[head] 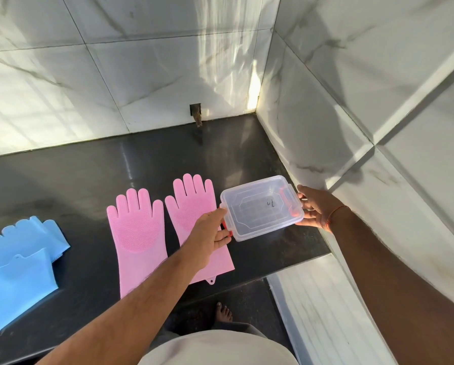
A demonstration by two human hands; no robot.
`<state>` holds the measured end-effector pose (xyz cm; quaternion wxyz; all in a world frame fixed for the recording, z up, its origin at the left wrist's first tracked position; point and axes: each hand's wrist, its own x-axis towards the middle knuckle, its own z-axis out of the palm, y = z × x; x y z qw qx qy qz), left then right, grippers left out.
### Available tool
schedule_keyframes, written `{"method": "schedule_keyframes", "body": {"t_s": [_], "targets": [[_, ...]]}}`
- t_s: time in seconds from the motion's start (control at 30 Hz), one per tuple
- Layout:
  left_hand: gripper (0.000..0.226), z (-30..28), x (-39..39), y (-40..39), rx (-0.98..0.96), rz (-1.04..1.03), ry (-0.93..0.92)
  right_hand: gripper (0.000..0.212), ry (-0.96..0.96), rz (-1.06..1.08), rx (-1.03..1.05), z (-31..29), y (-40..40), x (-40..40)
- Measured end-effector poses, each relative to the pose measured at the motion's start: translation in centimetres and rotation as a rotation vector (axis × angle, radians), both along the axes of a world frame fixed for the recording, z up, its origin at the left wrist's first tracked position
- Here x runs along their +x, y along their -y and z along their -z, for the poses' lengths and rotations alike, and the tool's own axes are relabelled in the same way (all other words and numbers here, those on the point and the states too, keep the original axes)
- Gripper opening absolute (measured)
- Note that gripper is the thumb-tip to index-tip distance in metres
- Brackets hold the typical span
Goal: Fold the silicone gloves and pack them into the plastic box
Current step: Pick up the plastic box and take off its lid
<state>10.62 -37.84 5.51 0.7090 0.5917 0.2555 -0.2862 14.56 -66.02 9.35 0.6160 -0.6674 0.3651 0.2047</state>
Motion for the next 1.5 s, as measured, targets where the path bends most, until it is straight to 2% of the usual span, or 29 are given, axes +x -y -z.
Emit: {"method": "schedule_keyframes", "body": {"t_s": [0.63,1.23,1.5], "targets": [[0.04,-0.8,0.4,-0.5,-0.089,-0.049,-0.05,0.053,-0.006,0.031,0.023,0.2,0.2,0.0],[0.033,-1.1,1.0,-0.2,-0.031,-0.043,-0.034,0.048,0.001,0.021,-0.004,0.6,0.2,0.3],[0.033,-0.6,1.2,-0.2,-0.065,-0.064,-0.05,0.047,0.006,0.015,0.011,0.6,0.3,0.2]]}}
